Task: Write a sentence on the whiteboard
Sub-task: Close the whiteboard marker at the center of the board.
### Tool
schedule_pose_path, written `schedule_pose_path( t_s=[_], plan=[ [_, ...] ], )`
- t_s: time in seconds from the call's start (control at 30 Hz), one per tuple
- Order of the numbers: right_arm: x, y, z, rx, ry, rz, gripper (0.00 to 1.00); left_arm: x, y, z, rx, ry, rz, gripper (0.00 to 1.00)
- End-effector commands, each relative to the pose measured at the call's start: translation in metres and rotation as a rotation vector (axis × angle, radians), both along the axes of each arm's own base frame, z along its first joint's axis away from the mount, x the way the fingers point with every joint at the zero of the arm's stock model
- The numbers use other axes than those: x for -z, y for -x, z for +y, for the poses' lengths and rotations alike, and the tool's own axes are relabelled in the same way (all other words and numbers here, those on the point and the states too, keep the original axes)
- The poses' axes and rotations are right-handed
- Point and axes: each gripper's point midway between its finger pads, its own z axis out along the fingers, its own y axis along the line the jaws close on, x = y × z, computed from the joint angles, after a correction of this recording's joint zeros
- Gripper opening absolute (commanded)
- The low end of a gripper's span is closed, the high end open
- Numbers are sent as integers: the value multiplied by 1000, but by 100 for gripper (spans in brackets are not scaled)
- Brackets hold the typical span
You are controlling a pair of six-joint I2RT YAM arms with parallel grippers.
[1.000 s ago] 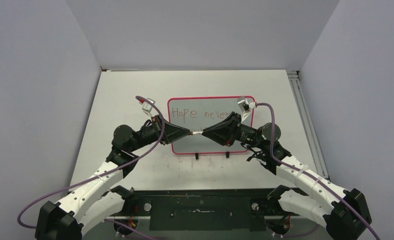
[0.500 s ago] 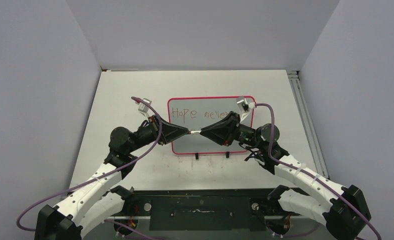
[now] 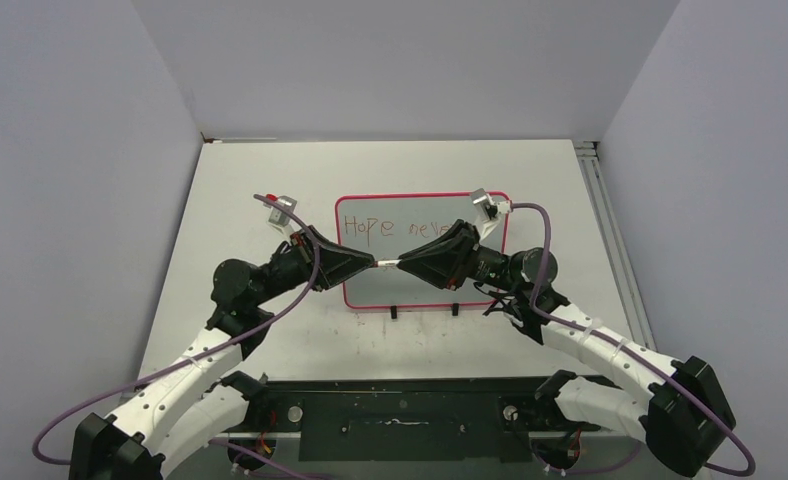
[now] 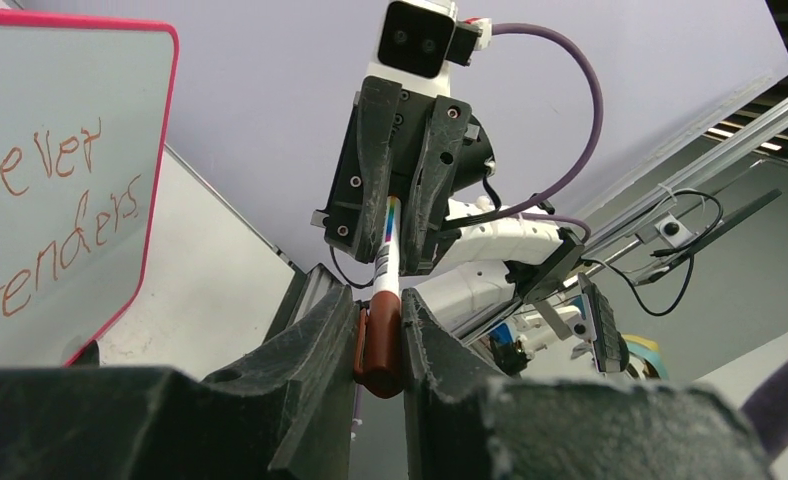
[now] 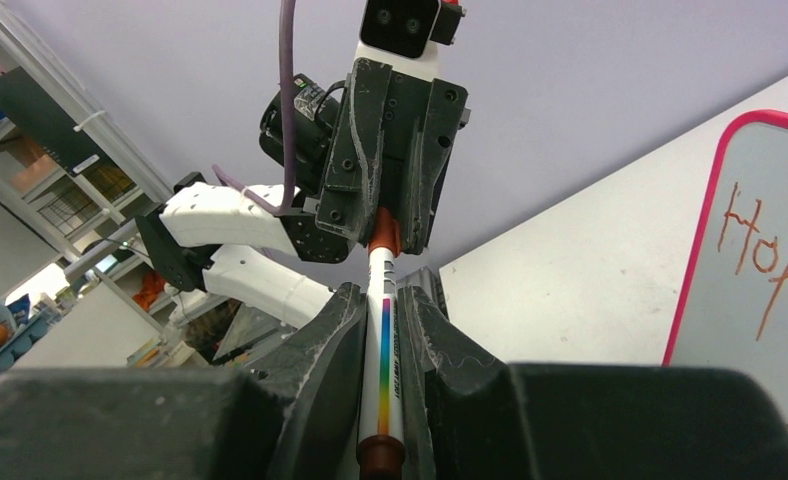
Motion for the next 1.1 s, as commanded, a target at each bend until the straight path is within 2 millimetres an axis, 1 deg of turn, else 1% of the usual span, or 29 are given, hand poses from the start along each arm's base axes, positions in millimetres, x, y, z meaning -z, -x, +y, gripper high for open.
schedule_pose_path(
  t_s=[0.0, 0.33, 0.43, 0.57, 0.6, 0.63, 0.7, 0.73, 0.77, 0.8, 0.83, 0.9, 0.97, 1.03, 1.07],
  plan=[
    [7, 25, 15, -130, 16, -5, 5, -20, 23, -3, 82, 36, -99, 0],
    [5, 29, 21, -147, -5, -6, 5, -22, 28, -2, 87, 39, -107, 0],
    [5, 28, 21, -134, 0, -6, 5, -17, 25, -2, 73, 23, -103, 0],
    [4, 24, 17, -85, 22, -16, 5, -7, 15, -3, 27, -31, -91, 0],
    [8, 22, 17, -68, 41, -12, 5, -4, 13, -2, 14, -50, -91, 2],
    [9, 20, 15, -47, 52, -14, 5, 0, 9, -1, -5, -74, -94, 13],
    [15, 14, 11, 8, 93, -6, 5, 4, 3, 3, -44, -121, -105, 39],
    [17, 11, 8, 38, 114, -6, 5, 5, -1, 7, -67, -141, -115, 50],
    [21, 9, 5, 63, 137, 1, 5, 5, -4, 11, -90, -158, -123, 60],
    [25, 8, 2, 87, 162, 8, 5, 4, -7, 15, -117, -176, -136, 67],
    [30, 5, -1, 119, 188, 15, 5, 6, -11, 20, -142, -200, -141, 73],
    [41, 3, -7, 154, 248, 29, 5, 6, -18, 29, -190, -252, -158, 79],
    [56, 3, -13, 188, 310, 53, 6, 7, -26, 41, -243, -311, -177, 89],
    [72, 1, -18, 224, 369, 81, 6, 11, -34, 51, -291, -379, -182, 93],
    [82, 2, -19, 235, 399, 97, 6, 17, -40, 58, -321, -423, -168, 95]
  ],
)
